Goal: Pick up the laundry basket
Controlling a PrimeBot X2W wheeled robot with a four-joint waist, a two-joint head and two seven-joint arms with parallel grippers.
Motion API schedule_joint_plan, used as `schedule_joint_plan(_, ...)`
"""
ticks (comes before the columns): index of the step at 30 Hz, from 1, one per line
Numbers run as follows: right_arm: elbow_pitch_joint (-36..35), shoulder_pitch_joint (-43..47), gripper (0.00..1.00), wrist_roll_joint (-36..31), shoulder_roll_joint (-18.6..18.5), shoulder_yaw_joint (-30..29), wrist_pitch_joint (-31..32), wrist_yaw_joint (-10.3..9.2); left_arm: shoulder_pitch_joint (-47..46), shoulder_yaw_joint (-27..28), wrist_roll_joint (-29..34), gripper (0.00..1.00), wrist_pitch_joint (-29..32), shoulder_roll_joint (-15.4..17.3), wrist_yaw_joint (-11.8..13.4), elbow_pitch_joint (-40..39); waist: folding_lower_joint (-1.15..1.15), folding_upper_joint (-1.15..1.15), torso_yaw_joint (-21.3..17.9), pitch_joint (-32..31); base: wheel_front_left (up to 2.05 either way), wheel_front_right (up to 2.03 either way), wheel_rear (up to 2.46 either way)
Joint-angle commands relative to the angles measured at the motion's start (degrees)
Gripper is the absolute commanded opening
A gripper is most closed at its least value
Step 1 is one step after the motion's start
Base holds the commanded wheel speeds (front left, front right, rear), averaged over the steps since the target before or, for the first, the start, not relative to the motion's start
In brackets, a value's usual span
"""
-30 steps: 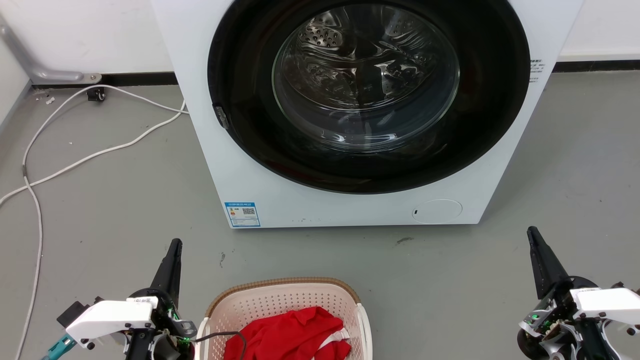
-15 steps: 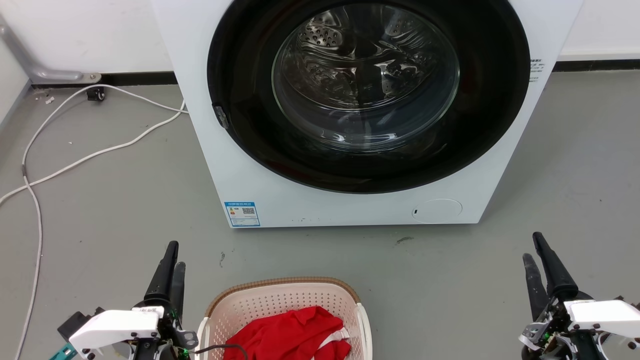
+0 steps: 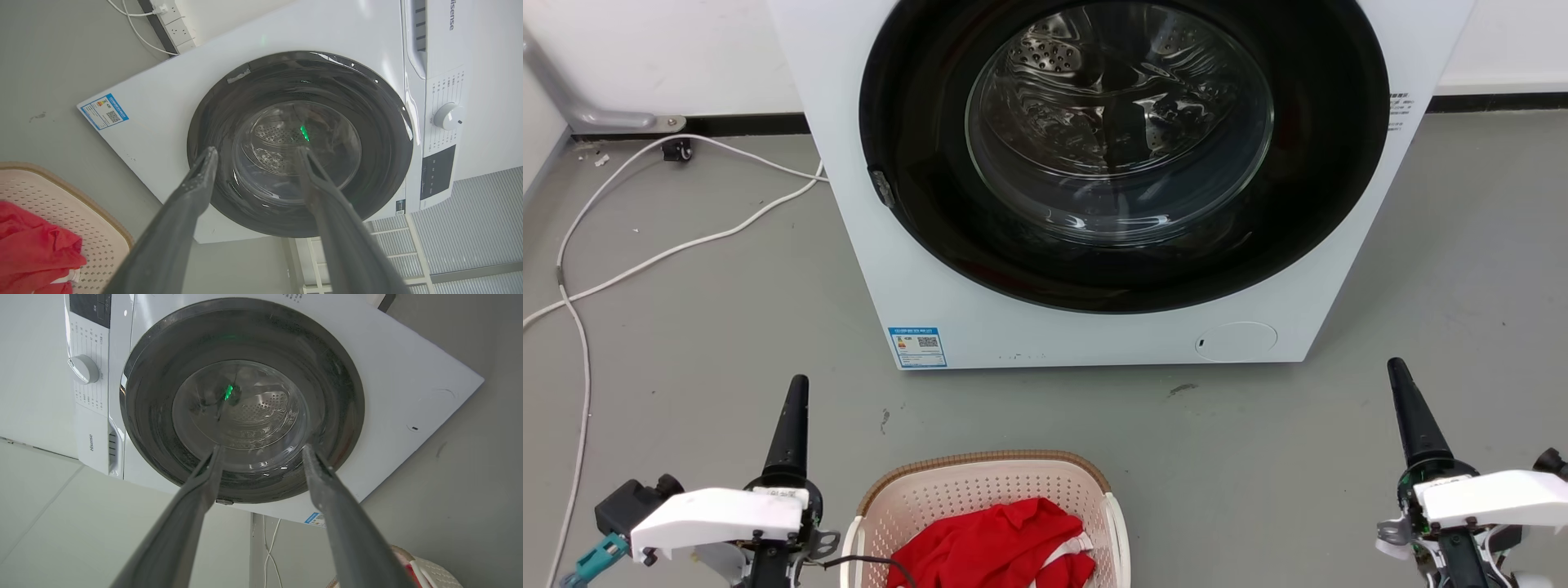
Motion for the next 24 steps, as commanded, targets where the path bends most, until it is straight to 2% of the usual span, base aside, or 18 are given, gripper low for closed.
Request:
schedule_joint_plan(1,-1.5,-0.4,1.00,-2.0,-0.1,0.2,-0.5,0.01,-0.8,-0.1,1.7,1.00,-0.5,0.2,0.1,-1.3,0.00,0.00,0.0,0.0,0.00,0.00,0.00)
schedule_joint_plan(13,-3.8,0.9,1.00,-17.9,-0.1,2.3,-3.2,0.01,0.2,-1.7,14.1,1.00,-3.2,0.2,0.8,-3.1,0.00,0.00,0.2,0.0,0.00,0.00,0.00)
schedule_joint_plan(24,-4.9,2.1,1.00,-29.1,-0.2,3.5,-5.4,0.02,1.1,-2.9,24.0,1.00,-5.4,0.2,1.5,-3.9,0.00,0.00,0.2,0.0,0.00,0.00,0.00)
